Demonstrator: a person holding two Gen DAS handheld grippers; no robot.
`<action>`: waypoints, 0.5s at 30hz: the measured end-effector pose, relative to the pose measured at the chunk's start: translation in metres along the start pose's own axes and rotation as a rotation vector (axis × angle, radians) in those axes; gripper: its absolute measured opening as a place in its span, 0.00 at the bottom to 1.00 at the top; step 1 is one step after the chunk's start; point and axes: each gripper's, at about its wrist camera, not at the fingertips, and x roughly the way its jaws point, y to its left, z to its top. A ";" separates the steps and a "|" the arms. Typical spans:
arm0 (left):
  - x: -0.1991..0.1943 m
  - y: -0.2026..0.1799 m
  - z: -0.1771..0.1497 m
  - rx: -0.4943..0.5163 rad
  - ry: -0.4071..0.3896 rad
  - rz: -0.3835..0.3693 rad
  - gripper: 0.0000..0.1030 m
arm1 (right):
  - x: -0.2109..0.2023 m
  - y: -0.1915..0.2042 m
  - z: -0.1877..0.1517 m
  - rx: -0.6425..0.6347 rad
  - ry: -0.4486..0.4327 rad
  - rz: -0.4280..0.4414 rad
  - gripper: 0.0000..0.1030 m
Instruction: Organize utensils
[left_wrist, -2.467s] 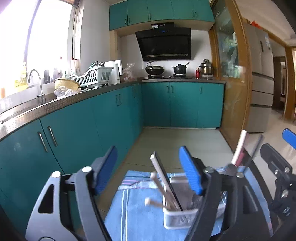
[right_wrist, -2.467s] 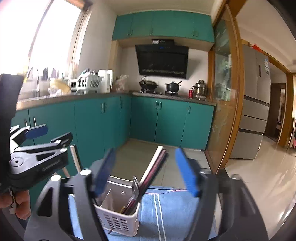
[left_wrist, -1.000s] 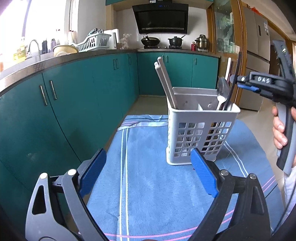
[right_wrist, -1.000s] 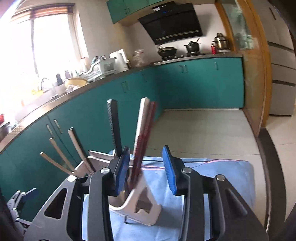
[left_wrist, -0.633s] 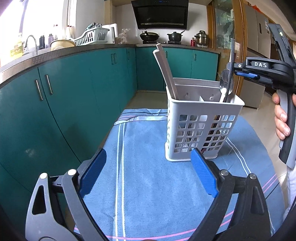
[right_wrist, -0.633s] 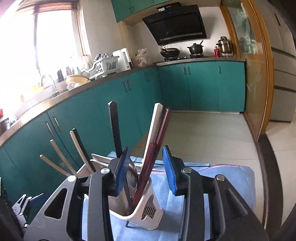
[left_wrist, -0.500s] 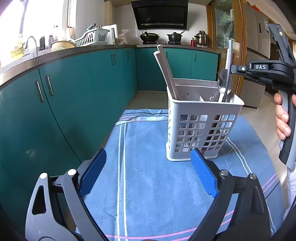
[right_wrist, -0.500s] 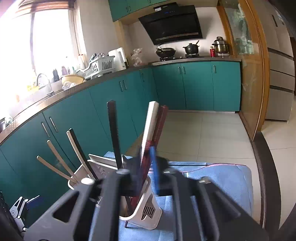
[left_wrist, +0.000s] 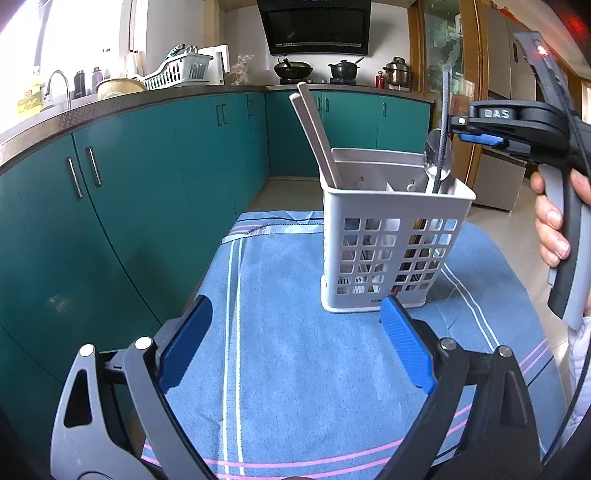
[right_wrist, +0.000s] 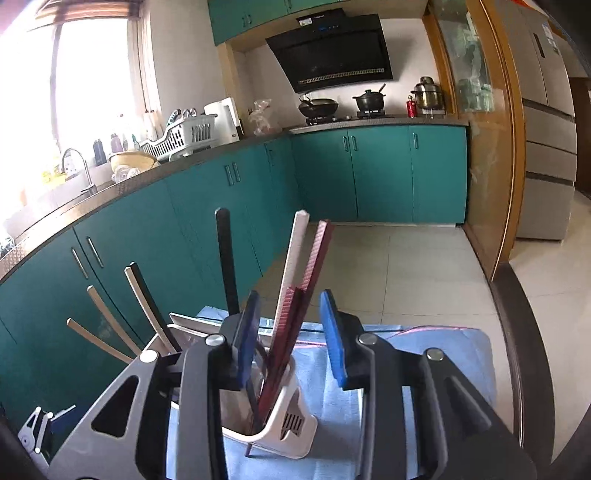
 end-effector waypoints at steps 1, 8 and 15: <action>0.000 0.000 0.000 0.003 0.000 0.000 0.89 | 0.003 0.000 -0.001 0.004 0.002 -0.004 0.33; 0.002 0.003 -0.002 -0.004 0.008 0.003 0.89 | 0.011 -0.003 -0.002 0.063 0.014 0.018 0.15; 0.003 0.002 -0.003 -0.002 0.015 0.000 0.89 | -0.001 -0.016 0.008 0.104 -0.013 0.049 0.12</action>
